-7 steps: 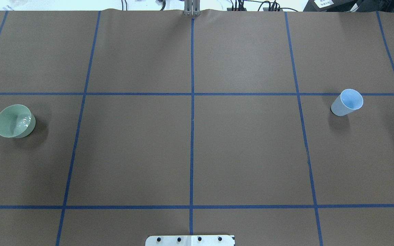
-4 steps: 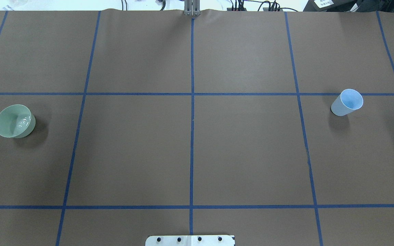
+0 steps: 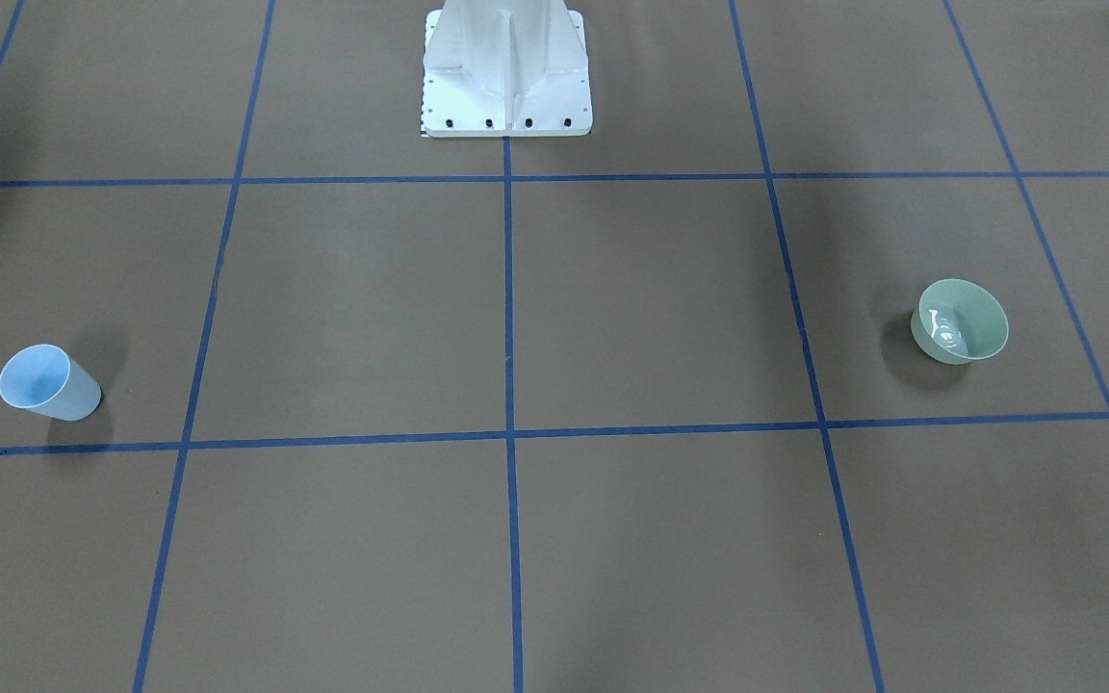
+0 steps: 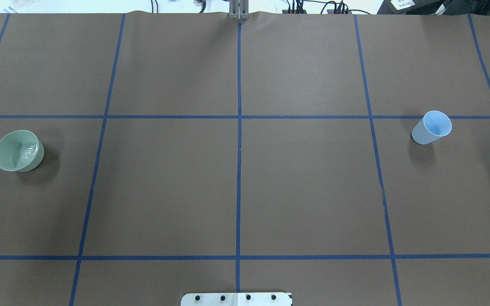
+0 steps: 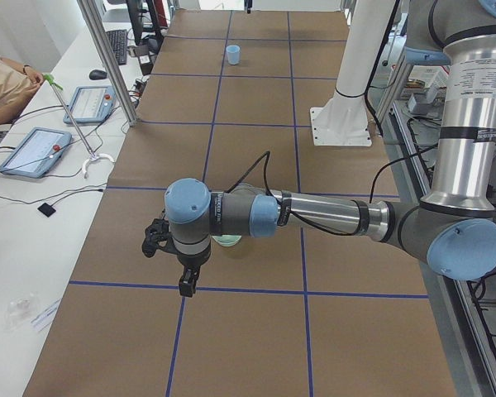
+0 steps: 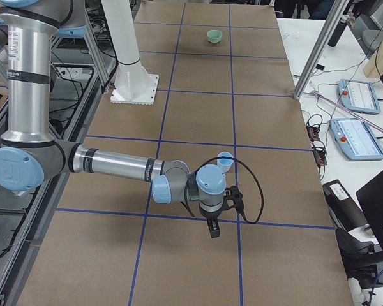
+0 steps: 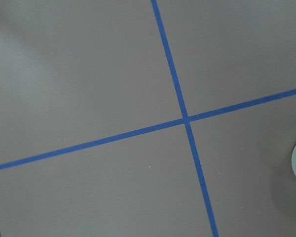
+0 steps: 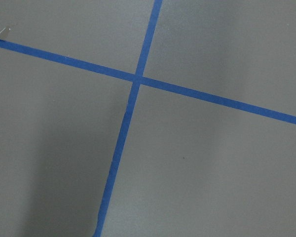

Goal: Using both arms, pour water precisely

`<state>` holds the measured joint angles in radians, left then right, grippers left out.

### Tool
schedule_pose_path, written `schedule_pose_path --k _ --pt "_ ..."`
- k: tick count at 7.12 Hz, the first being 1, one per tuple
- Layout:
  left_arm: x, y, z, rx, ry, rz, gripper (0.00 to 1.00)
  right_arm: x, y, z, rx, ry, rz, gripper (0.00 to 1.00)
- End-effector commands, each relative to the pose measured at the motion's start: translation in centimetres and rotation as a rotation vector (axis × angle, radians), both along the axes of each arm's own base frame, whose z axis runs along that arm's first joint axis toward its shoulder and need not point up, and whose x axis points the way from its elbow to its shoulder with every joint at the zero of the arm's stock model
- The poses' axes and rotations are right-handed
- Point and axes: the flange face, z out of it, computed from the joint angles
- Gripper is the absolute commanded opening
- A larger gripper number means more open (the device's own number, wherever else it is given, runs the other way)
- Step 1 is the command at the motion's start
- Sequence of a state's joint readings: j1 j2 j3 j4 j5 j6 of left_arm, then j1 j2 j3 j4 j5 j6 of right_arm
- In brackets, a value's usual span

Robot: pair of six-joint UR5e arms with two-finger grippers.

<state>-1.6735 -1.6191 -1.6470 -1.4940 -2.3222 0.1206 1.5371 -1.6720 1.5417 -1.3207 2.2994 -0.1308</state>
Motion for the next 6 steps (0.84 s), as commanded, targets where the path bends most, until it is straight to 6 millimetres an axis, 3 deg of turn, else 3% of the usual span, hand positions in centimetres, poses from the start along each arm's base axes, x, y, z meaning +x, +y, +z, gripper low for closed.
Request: schedule_pose_path --k 1,4,6 --pt "0.0 0.1 0.1 -0.032 0.007 -0.034 1.00 0.0 0.0 0.0 0.000 -0.002 0.000 1.00" --pt "0.1 1.3 1.9 -0.064 0.009 -0.034 1.00 0.0 0.1 0.1 -0.002 -0.001 0.000 1.00" --pt "0.1 1.3 1.5 -0.053 0.008 -0.032 1.00 0.0 0.0 0.0 0.000 -0.002 0.000 1.00"
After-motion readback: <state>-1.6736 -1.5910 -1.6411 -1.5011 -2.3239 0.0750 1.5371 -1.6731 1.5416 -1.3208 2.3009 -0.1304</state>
